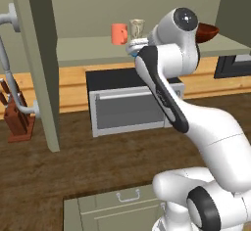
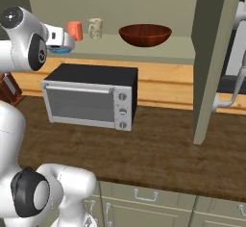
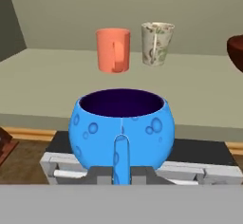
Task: Gather all objects into one cabinet and sort the glasses and bowls to opposite sides.
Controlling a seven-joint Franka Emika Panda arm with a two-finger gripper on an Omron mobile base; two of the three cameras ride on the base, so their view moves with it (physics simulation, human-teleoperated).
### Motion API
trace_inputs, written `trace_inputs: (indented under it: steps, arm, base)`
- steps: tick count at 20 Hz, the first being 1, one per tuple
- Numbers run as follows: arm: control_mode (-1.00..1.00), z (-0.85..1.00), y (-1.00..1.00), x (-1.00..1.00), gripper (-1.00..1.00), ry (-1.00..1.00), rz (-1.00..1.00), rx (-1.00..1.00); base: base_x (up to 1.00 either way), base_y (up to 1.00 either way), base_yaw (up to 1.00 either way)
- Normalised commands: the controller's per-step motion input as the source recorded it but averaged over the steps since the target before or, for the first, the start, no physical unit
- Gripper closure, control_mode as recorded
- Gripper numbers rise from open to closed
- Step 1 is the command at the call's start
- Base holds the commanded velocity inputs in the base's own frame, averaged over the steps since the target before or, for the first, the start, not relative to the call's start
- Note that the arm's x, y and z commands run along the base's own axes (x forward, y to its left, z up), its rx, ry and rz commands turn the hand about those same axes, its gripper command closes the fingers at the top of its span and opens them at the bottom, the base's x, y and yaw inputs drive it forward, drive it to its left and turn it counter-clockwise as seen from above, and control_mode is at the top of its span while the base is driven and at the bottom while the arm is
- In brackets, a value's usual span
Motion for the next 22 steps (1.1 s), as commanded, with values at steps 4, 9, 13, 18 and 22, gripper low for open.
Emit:
trace_inputs:
  steps: [4,9,13,18,22]
  arm:
    - [-1.0,-0.03,0.17,0.54,1.0,0.0,-0.01,0.0]
    - [-1.0,-0.23,0.2,0.44,1.0,0.0,-0.01,-0.01]
    - [-1.0,-0.27,0.07,0.46,1.0,0.0,0.0,0.0]
    - [-1.0,-0.22,0.02,0.43,1.0,0.0,0.0,0.0]
    - [-1.0,-0.28,0.01,0.3,1.0,0.0,0.0,0.0]
  base:
    - [0.0,0.0,0.0]
    - [0.0,0.0,0.0]
    - [0.0,0.0,0.0]
    - [0.0,0.0,0.0]
    - [0.0,0.0,0.0]
